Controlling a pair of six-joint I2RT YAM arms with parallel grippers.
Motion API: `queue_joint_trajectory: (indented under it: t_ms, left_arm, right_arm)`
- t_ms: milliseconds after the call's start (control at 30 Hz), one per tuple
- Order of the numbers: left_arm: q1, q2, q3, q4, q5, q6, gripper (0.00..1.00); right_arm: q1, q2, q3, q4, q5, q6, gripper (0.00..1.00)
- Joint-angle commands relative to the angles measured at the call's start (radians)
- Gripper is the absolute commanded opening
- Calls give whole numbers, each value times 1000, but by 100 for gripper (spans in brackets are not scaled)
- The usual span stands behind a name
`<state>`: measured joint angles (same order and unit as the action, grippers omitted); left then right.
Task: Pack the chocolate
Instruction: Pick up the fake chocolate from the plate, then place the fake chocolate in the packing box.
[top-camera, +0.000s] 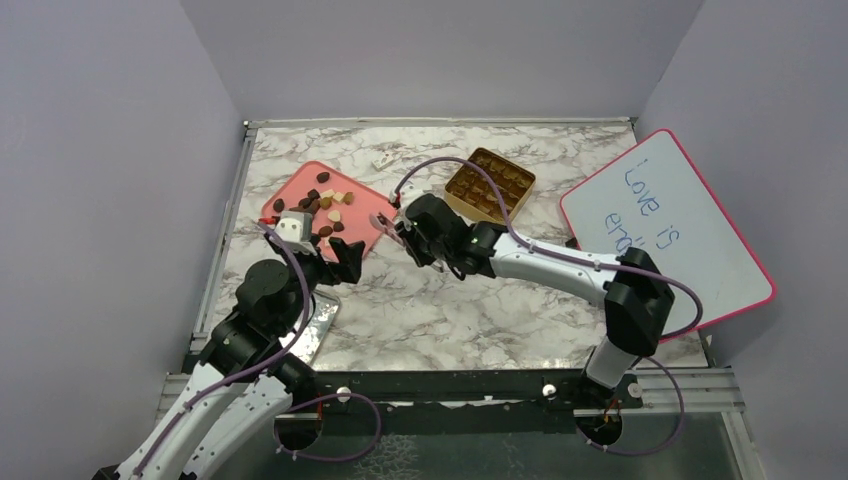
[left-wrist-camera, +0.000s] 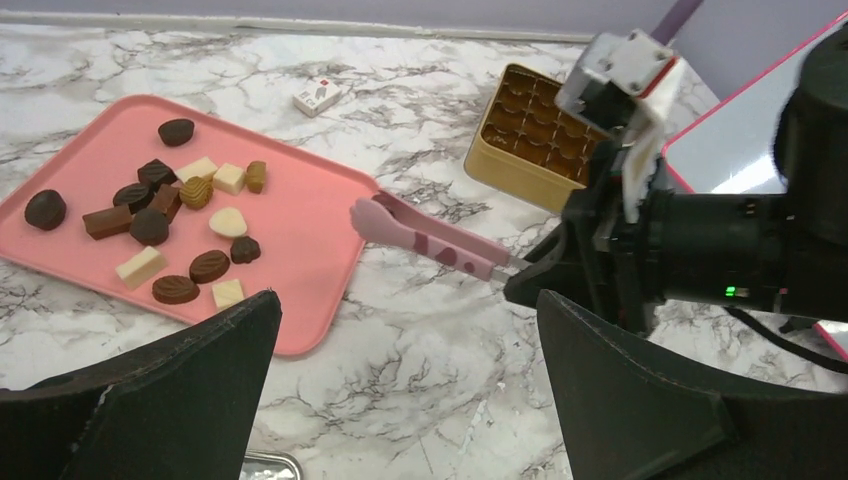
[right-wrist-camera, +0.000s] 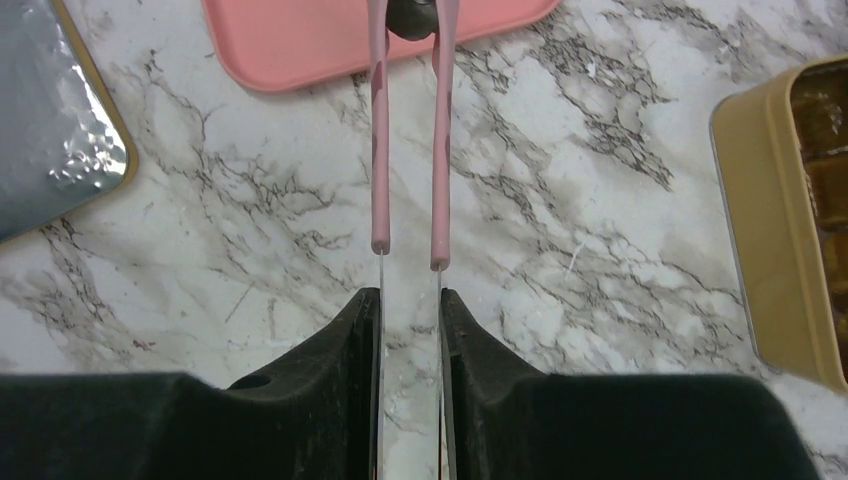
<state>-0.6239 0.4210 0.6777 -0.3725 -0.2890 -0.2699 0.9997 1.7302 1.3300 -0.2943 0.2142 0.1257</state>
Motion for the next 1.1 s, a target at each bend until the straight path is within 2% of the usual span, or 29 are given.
queue_joint_trajectory:
  t_ms: [0, 233, 367, 633, 867, 1067]
  left_arm:
    - [-2, 70, -6, 9, 42, 9, 99]
    - [-2, 187, 40, 5, 113, 22, 99]
    - [-2, 215, 43, 8, 134, 68, 99]
    - [-2, 164, 7, 12, 105, 79, 99]
    - [-2, 144, -2, 10, 101, 80, 99]
    - [-2, 153, -6, 10, 123, 74, 99]
  right_arm:
    - [-6, -94, -32, -87, 66, 23, 29]
    - [-30, -152, -42, -237, 187, 109, 29]
    - [-52, -167, -59, -275, 204, 152, 29]
    - [-179, -155, -33, -325, 200, 163, 29]
    - [-331, -181, -7, -302, 167, 136, 29]
    - [-412, -120, 93, -373, 267, 137, 30]
